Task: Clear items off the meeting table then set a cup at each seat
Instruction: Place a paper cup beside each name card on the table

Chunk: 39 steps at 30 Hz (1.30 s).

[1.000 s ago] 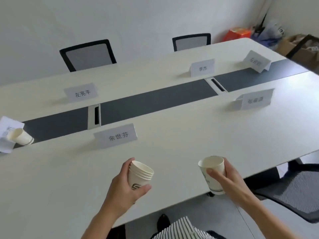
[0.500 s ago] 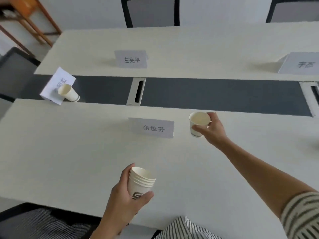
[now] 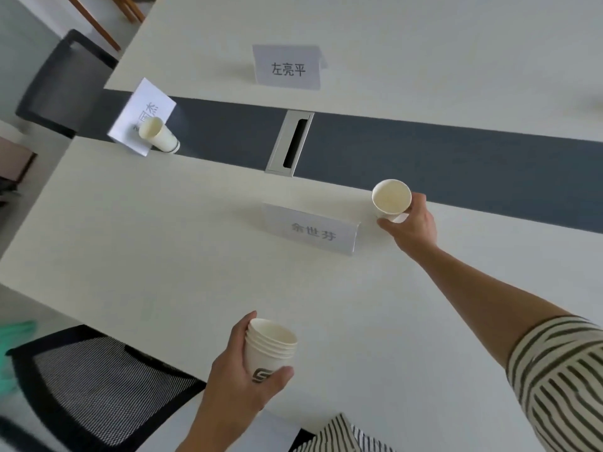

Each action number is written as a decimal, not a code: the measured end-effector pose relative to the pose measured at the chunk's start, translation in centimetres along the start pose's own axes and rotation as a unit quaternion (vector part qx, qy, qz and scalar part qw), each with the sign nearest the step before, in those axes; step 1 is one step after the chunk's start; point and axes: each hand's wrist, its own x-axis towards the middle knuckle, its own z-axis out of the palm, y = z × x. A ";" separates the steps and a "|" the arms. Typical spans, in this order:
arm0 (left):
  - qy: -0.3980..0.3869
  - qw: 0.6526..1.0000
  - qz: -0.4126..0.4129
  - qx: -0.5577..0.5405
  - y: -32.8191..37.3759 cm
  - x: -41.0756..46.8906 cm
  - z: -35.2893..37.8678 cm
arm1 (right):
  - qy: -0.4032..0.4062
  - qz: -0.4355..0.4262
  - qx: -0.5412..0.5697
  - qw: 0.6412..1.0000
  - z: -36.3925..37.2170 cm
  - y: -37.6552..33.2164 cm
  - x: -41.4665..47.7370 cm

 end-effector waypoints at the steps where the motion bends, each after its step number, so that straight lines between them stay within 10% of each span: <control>1: -0.004 1.000 0.005 0.000 0.2 0.1 0.0 | -0.005 0.001 -0.011 1.000 -0.3 0.1 -0.1; 20: -0.150 0.955 0.252 0.038 0.4 -1.7 -1.8 | -0.039 -0.028 0.096 0.994 -6.8 -4.2 -29.5; 39: -0.375 0.772 0.468 0.211 4.2 -12.6 8.3 | 0.093 0.138 0.362 0.917 -10.1 4.7 -48.0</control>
